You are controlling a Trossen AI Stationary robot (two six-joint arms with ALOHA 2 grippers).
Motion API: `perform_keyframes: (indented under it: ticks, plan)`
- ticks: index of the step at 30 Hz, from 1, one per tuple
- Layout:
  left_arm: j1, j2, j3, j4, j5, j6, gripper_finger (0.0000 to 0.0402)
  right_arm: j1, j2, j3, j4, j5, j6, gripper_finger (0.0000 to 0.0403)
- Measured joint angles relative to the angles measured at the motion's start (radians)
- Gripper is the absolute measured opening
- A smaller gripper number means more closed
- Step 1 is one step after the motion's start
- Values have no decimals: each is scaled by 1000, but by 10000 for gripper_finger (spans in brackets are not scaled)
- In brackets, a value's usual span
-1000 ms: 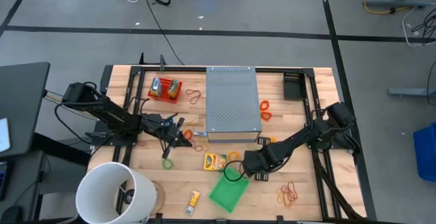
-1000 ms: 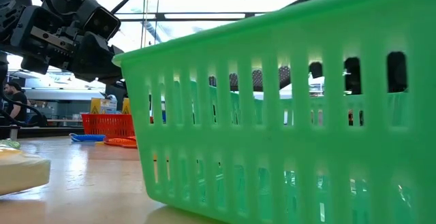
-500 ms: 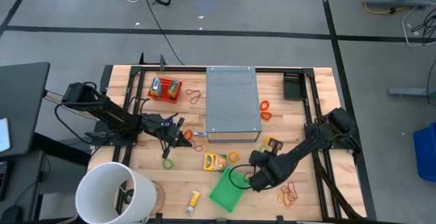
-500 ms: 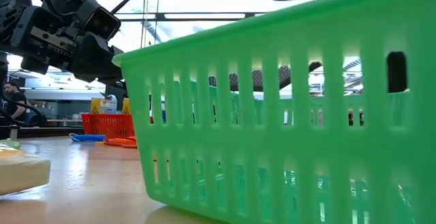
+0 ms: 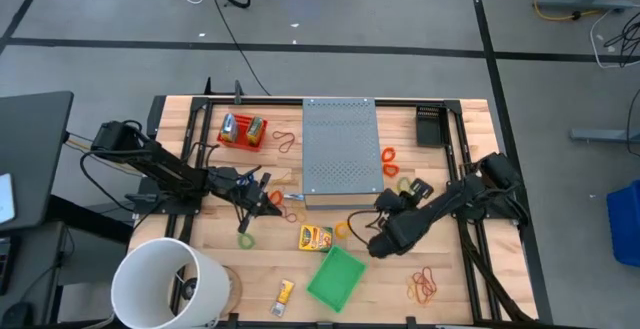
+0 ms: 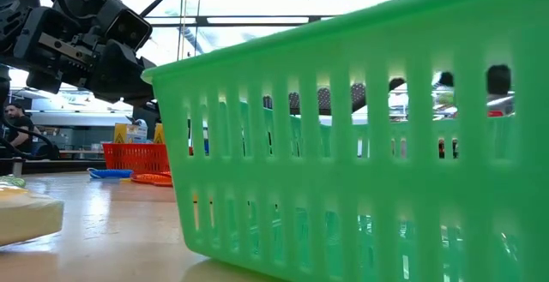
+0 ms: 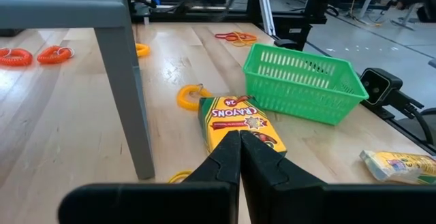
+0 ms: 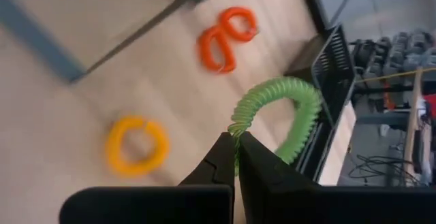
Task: Pick & Place Office Desk Supplies
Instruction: Put the green spring keychain into the black basket
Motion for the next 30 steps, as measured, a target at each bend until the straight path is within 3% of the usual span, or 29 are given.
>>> perform_keyframes:
  ticks: [8, 14, 23, 30]
  plan:
    - [0, 0, 0, -4, 6, 1, 8, -68, -63, -15, 19, 85, -39, 4]
    - [0, 0, 0, -10, 8, 0, 8, -26, -142, 28, 80, 76, -82, 4]
    - [0, 0, 0, -14, 8, 1, 8, 81, -237, 35, 468, 92, -346, 4]
    - [0, 0, 0, 3, 11, 0, 8, 99, -245, 32, 849, 115, -647, 1]
